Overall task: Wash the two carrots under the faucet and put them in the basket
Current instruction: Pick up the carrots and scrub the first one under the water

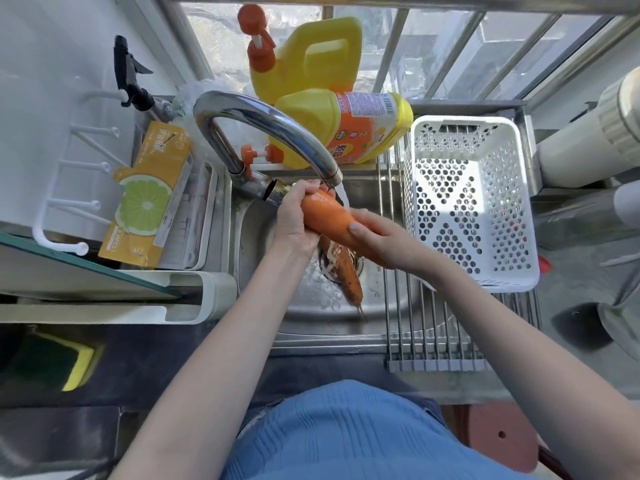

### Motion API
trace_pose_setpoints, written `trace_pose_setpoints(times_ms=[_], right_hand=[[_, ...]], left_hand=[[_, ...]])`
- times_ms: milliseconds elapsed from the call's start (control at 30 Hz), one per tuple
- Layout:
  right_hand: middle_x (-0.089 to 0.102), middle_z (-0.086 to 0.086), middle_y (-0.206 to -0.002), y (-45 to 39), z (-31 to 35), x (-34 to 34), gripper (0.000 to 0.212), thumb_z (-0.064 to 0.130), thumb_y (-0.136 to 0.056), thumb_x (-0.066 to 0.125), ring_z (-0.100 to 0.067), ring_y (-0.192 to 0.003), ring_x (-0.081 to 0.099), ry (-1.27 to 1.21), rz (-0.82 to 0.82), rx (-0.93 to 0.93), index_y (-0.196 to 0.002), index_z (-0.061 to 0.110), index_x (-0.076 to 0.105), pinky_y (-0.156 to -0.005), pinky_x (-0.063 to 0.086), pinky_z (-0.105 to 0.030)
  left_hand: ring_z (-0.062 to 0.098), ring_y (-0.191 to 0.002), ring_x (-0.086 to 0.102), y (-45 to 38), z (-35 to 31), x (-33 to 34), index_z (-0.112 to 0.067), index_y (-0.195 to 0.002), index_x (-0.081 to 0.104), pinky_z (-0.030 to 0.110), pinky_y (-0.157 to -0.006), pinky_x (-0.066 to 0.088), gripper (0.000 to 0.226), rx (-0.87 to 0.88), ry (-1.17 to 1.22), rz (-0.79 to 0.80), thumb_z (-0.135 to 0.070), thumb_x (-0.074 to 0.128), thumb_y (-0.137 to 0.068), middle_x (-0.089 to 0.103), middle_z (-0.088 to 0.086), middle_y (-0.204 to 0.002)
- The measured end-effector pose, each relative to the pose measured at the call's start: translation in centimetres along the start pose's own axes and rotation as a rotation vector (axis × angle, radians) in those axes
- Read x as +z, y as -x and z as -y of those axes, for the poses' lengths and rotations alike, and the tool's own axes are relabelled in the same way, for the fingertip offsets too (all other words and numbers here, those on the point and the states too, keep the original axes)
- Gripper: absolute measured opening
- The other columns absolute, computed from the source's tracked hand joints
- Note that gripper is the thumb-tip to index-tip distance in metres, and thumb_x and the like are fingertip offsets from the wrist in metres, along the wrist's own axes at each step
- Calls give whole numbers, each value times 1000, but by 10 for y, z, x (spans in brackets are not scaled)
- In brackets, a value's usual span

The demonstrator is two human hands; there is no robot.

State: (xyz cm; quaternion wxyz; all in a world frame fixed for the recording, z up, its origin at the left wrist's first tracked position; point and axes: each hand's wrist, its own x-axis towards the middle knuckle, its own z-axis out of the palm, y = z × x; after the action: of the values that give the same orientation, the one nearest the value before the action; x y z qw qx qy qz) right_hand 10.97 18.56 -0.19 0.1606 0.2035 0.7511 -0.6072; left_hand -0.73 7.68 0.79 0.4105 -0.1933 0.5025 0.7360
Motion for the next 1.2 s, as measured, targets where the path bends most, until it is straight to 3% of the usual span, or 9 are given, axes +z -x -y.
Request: trace_pose_setpoints(times_ms=[167,333,500,633,733,833,1033,1133,1200], right_hand=[[55,7,-117,3,9,-12,42,33,-95,56,-8,-98,62,-106,118,46,-135,35,44,-82,51,-20],[63,9,-81,-10,0,9,36,56,-77,71,-1,-67,61,108,-250,-44,-98,30,59,-62,51,-23],[54,4,-57,-21,4,-5,76,86,-72,24,-13,-52,52,639,-264,-5,-68,17,57,-55,42,-28],[55,-13,-61,-27,3,5,66,57,-99,23,-18,-43,49,-52,7,200,-83,2,55,-45,43,-26],[49,-14,-57,-22,-12,10,47,33,-104,22,-15,-36,44,-520,311,231,-86,2,52,-36,38,-20],[52,-7,-51,-19,-22,21,53,28,-102,25,-14,-34,45,-737,408,308,-68,4,58,-38,39,-21],[63,-15,-73,-23,-26,40,43,32,-101,40,-24,-62,63,-774,152,380,-85,0,63,-63,56,-34],[67,-14,-88,-27,-24,44,23,20,-99,46,-28,-84,68,-368,-155,351,-98,3,61,-86,57,-50],[65,-15,-105,-29,-15,38,18,12,-94,51,-26,-98,65,-438,-345,241,-108,10,63,-91,55,-48]], left_hand=[[14,-69,55,-3,-8,1,-15,-75,54,28,-63,48,12,29,-27,-20,-13,53,-87,58,0,-64],[23,-90,55,-2,-10,-12,-10,-93,59,38,-81,50,18,-47,-73,175,-18,60,-77,58,10,-93],[38,-132,42,-3,-16,-61,-12,-139,48,68,-104,28,67,-334,13,507,-43,48,-80,45,20,-143],[25,-123,54,0,-16,-77,-25,-139,53,60,-98,42,80,-290,-41,558,-64,62,-69,52,9,-141],[14,-106,60,2,-6,-69,-28,-126,61,41,-100,39,70,-208,-90,550,-44,85,-62,68,-2,-114],[12,-105,62,0,7,-57,-24,-132,53,31,-91,48,71,-146,-101,569,-30,84,-68,64,-1,-119],[29,-120,56,1,20,-29,-15,-133,48,37,-95,51,62,9,-394,390,-6,75,-78,57,14,-131],[9,-96,59,8,23,-20,-17,-119,52,14,-71,48,52,147,-721,163,-7,78,-76,62,-4,-107],[2,-85,56,10,26,-19,-19,-113,54,5,-58,44,47,234,-826,114,-8,79,-74,59,-8,-96]])
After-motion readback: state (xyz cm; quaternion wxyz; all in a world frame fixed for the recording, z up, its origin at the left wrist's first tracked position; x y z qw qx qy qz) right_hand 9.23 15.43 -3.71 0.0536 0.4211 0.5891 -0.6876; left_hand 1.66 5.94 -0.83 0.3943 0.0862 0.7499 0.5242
